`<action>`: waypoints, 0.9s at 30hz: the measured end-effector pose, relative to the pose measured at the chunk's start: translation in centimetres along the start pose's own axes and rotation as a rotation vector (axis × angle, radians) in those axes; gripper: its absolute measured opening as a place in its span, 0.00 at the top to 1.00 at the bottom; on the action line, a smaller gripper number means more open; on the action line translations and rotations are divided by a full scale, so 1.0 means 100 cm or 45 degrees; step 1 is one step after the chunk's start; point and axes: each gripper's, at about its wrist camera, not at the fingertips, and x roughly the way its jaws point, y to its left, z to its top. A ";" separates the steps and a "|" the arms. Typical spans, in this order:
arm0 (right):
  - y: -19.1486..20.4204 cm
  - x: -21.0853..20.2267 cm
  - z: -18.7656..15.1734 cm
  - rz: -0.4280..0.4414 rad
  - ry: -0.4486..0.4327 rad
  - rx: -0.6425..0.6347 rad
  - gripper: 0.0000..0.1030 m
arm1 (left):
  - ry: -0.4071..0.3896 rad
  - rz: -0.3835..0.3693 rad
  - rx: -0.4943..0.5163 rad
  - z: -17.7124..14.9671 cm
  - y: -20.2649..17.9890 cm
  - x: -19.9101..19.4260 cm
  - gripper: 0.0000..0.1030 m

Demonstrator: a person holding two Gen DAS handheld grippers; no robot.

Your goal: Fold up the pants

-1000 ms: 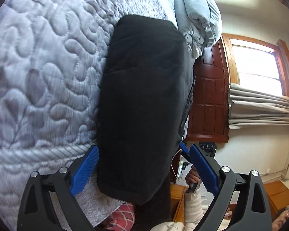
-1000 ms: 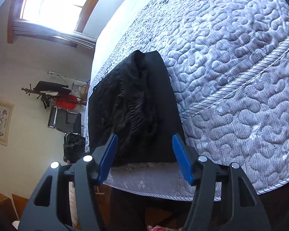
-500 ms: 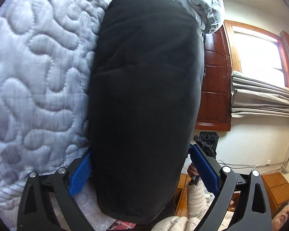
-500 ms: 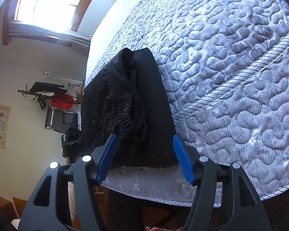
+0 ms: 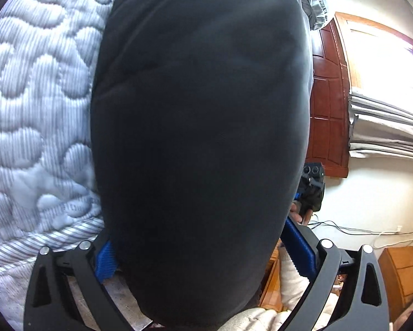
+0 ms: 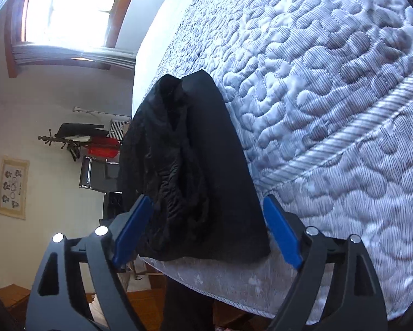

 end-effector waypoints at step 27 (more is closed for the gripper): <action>0.015 0.070 0.039 0.112 0.236 -0.047 0.11 | -0.020 0.083 -0.092 0.009 -0.005 0.027 0.04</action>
